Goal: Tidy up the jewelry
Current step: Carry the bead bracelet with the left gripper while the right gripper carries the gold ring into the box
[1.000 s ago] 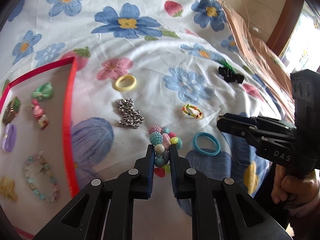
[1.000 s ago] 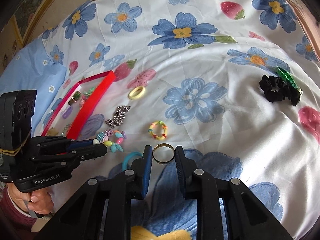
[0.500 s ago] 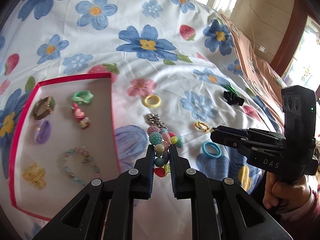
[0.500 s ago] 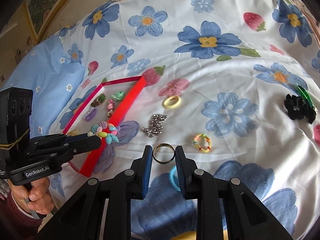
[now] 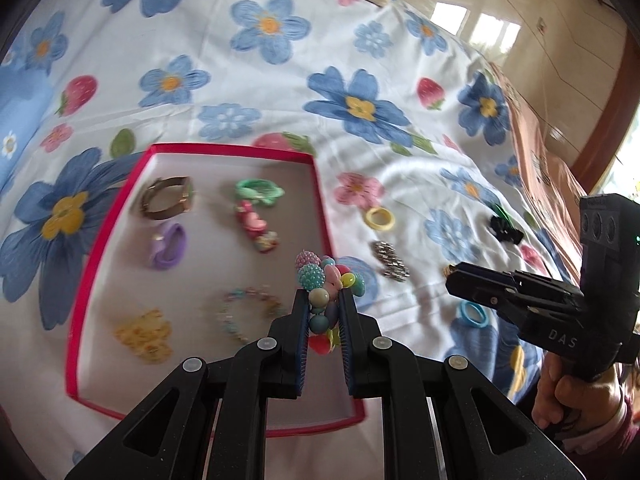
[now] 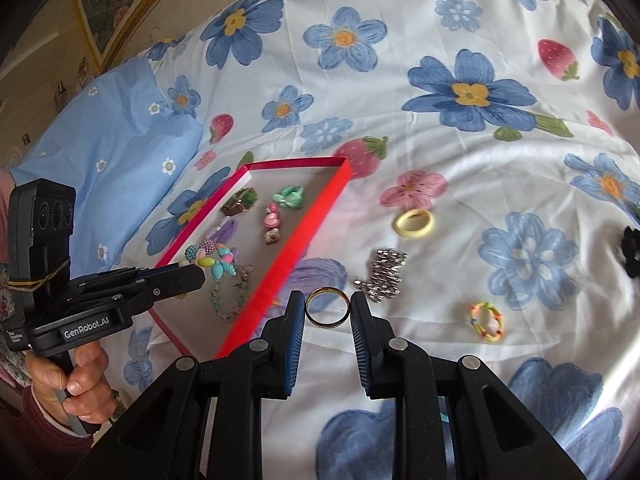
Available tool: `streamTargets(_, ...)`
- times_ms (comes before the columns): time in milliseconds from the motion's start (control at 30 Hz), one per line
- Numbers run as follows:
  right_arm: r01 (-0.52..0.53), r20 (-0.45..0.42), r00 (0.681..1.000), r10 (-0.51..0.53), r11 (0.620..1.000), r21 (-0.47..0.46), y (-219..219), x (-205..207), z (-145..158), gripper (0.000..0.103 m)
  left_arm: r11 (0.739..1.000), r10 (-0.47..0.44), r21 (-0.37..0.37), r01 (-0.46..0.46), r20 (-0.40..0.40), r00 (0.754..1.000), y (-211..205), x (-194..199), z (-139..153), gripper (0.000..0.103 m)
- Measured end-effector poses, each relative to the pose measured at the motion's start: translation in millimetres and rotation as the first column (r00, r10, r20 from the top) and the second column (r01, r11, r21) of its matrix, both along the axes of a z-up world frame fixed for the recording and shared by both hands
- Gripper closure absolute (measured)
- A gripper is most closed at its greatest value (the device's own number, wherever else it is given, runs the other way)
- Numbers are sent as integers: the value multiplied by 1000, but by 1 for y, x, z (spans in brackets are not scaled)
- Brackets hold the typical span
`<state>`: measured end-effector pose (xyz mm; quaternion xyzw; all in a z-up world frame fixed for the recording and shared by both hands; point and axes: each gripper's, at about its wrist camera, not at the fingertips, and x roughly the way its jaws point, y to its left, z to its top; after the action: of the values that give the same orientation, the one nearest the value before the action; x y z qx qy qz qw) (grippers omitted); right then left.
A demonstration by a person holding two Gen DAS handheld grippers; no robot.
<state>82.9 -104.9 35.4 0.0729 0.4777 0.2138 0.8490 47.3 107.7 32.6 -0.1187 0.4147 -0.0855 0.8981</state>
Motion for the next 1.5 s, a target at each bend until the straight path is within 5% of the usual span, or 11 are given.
streamTargets(733, -187, -13, 982, 187, 982, -11, 112, 54, -22, 80, 979, 202, 27, -201, -35, 979, 80, 21, -11, 90)
streamTargets(1500, -285, -80, 958, 275, 947, -147, 160, 71, -73, 79, 969, 242, 92, -231, -137, 961, 88, 58, -61, 89)
